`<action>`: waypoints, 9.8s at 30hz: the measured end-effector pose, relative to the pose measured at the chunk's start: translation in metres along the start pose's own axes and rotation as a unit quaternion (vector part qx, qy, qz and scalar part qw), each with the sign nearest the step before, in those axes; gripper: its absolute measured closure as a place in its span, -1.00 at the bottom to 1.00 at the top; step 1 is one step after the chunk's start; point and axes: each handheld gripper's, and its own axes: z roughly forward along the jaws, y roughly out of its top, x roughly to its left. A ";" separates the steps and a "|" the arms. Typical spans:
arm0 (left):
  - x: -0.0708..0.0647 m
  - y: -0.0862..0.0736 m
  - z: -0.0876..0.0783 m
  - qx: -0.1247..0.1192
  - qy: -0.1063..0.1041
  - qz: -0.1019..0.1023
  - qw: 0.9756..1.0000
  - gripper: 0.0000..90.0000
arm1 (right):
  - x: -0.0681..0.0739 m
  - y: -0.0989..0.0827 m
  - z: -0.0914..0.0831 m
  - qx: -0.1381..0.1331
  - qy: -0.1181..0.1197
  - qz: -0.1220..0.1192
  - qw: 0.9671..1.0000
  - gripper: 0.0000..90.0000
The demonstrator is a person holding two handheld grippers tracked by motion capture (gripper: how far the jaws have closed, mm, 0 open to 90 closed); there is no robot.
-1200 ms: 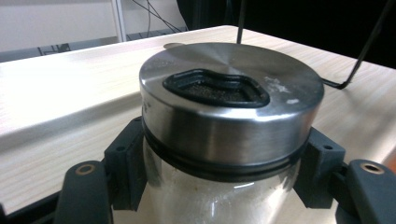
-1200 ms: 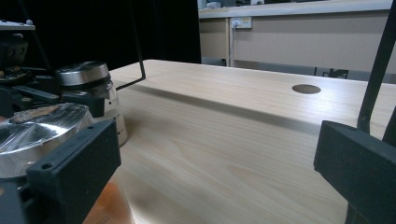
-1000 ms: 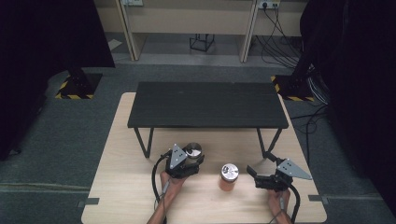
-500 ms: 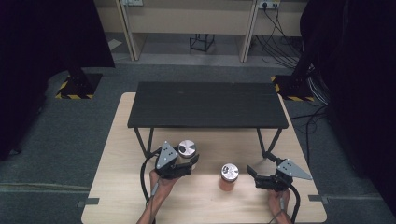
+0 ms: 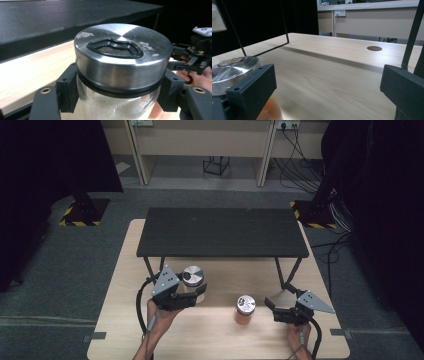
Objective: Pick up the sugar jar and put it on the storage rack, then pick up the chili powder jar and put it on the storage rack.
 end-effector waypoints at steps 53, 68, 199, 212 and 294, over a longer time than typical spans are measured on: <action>0.026 0.122 0.043 -0.004 0.151 -0.040 0.988 -0.29 | -0.002 0.000 0.001 0.002 0.004 0.002 1.000 -0.98; 0.026 0.105 0.058 -0.012 0.170 -0.023 0.985 -0.29 | -0.002 0.000 0.001 0.002 0.006 0.002 1.000 -0.98; -0.014 -0.160 0.006 -0.055 0.099 0.017 0.993 -0.93 | 0.000 0.001 0.001 -0.001 0.010 -0.009 1.000 -0.99; -0.014 -0.161 0.007 -0.057 0.099 0.015 0.993 -0.96 | -0.001 0.000 0.000 -0.005 0.018 -0.010 1.000 -0.99; -0.012 -0.160 0.007 -0.056 0.090 0.017 0.994 -0.95 | 0.030 -0.006 0.029 0.027 0.123 -0.027 0.992 -0.94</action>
